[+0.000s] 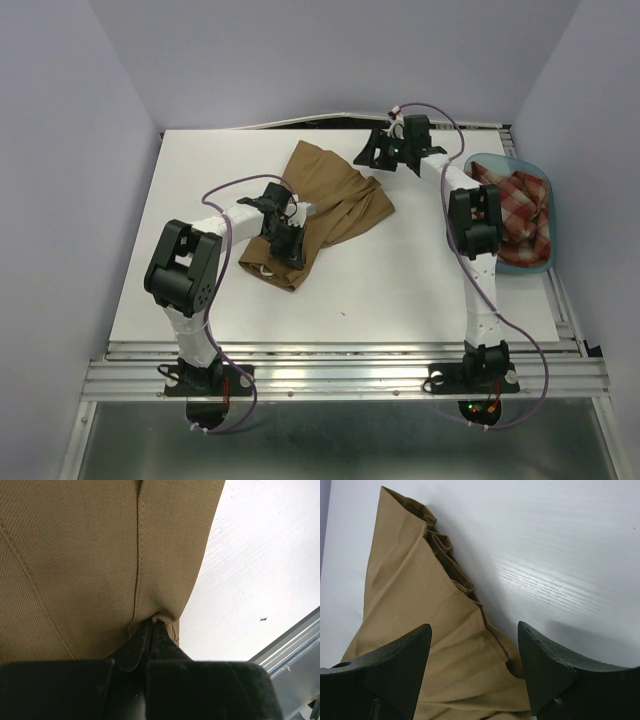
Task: Fold and stack the skirts
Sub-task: Fold the skirt
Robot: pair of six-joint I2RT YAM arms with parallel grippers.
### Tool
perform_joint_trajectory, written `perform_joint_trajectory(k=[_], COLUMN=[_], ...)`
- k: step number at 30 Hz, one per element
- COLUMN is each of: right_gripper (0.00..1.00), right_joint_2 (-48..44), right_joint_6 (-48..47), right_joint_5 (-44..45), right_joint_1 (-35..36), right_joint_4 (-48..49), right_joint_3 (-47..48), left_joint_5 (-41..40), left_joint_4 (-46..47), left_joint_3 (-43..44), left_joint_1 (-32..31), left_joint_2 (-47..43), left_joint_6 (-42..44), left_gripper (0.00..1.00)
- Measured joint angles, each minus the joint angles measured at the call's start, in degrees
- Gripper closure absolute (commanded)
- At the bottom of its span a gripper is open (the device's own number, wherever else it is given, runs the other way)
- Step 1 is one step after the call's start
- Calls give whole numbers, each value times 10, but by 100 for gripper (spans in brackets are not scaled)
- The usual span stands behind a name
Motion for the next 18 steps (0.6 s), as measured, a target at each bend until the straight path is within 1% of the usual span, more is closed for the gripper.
perform_joint_trajectory(k=[5,9,11,12,13,16,17,18], right_gripper=[30,25,25,33,37,64,71,82], right_joint_2=[19,26,30,33,37,46,47,47], right_joint_6=[-1,-3,-5,-8,-10,-15,-17,-18], right_joint_5=[-7,-18,-18,-18,-18,-16,-16,-15], right_joint_1=[18,27,31,33,33,38,39,40], right_joint_4=[16,16,16,15,15,16,14,12], right_joint_3=[27,27,27,29,34,44,44,44], left_joint_5=[1,1,2,2,3,3,3,3], left_joint_4=[0,0,0,0,0,0,0,0], left_joint_3=[0,0,0,0,0,0,0,0], left_joint_1=[0,0,0,0,0,1,1,1], left_joint_2=[0,1,1,1,2,2,2,2], left_joint_6=[0,0,0,0,0,0,0,0], left_gripper=[100,100,100,100,100,100,100,100])
